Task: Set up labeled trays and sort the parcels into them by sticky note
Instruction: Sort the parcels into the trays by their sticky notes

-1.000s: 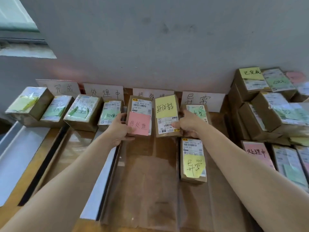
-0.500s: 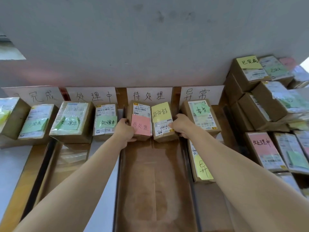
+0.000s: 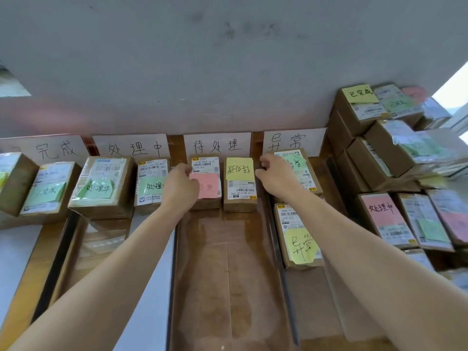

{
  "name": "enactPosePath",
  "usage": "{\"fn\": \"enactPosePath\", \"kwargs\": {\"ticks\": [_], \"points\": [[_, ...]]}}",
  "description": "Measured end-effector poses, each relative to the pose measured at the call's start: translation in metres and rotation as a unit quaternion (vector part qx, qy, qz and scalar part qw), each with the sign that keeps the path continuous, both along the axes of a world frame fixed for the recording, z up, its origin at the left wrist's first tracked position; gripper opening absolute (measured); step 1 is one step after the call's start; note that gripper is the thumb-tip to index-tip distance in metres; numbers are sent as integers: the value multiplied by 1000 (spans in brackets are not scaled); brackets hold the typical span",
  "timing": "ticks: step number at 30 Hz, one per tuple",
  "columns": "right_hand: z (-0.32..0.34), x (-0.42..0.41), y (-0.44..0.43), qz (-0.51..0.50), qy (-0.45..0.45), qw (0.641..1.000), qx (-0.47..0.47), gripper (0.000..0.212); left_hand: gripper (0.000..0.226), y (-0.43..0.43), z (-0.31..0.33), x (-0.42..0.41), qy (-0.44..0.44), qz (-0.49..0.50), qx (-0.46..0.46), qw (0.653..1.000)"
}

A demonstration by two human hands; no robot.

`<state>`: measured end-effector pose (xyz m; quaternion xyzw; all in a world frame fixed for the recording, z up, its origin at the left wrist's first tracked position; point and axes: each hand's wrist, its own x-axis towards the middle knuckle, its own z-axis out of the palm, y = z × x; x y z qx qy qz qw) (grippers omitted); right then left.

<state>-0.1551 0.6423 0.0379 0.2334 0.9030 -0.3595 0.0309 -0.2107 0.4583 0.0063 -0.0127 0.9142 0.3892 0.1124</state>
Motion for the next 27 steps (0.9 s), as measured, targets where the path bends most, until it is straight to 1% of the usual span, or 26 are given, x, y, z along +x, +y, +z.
{"fn": "enactPosePath", "kwargs": {"ticks": [3,5,7,9,12,15,18,22,24,27], "points": [[37,20,2,40,51,995,73,40,37,22,39,18,99,-70,-15,992],[63,39,6,57,88,983,150,40,37,42,70,35,169,-116,-21,979],[89,63,15,68,124,962,232,40,38,64,98,55,244,-168,-27,955],[111,90,28,67,163,943,283,42,38,85,122,78,316,-209,-24,925],[137,135,53,51,225,919,320,47,38,118,151,115,414,-221,-23,883],[156,185,84,34,279,888,364,49,39,153,173,159,491,-216,-36,843],[170,237,124,17,332,856,397,50,39,192,194,208,552,-200,-49,808],[185,311,184,-2,368,826,427,49,37,250,212,281,611,-177,-50,770],[190,344,210,-6,363,824,435,49,36,274,215,315,623,-180,-46,759],[193,382,243,-21,355,832,427,48,36,303,218,355,619,-194,-37,760]]}}
